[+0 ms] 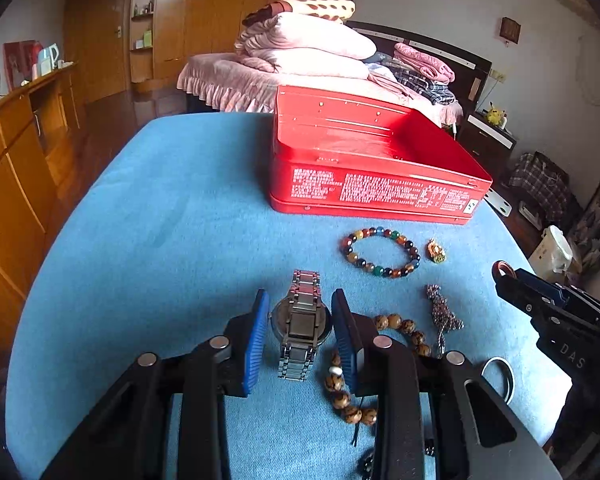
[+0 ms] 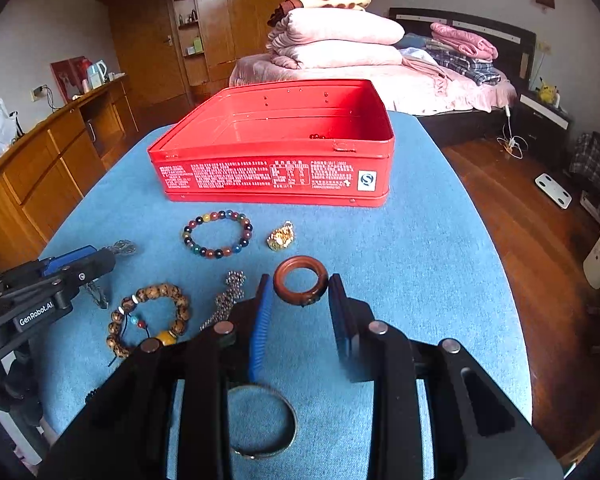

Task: Organize jewelry
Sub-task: 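Carry the ring and watch into the red tin and open both tools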

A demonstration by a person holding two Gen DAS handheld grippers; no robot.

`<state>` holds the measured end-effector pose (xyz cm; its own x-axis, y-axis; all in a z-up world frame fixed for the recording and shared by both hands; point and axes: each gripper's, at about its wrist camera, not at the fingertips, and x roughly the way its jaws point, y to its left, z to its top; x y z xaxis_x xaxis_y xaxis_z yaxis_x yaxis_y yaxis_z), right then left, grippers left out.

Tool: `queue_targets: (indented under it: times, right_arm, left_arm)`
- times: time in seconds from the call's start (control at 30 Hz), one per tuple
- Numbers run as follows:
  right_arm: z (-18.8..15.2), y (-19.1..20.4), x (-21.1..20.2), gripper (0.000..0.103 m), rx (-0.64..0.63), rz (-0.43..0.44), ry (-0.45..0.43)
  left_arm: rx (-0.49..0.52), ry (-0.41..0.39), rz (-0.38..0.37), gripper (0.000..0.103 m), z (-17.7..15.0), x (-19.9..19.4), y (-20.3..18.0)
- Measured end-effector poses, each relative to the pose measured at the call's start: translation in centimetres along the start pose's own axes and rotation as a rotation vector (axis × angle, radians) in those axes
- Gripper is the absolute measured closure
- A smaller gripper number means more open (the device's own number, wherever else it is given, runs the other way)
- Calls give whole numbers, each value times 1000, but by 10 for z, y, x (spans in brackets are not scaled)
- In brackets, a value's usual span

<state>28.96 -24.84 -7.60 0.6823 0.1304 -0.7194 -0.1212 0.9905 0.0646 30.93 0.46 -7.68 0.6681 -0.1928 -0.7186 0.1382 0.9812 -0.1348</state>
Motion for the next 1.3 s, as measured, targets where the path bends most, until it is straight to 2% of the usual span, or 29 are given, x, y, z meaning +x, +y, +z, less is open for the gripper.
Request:
queue_targets:
  times: [0.5, 0.77, 0.97, 1.2, 1.3]
  right_arm:
    - [85, 4, 4, 76, -41, 10, -73]
    - [131, -6, 34, 76, -20, -2, -51]
    - [151, -14, 72, 76, -6, -15, 3]
    - [156, -18, 103, 75, 2, -21, 67]
    - [155, -17, 109, 71, -10, -40, 82]
  left_arm:
    - [22, -56, -4, 71, 76, 13, -22]
    - [13, -79, 5, 71, 126, 33, -31]
    - [12, -50, 18, 71, 155, 67, -33]
    - [19, 91, 34, 71, 166, 117, -35]
    - [30, 146, 33, 71, 167, 132, -38]
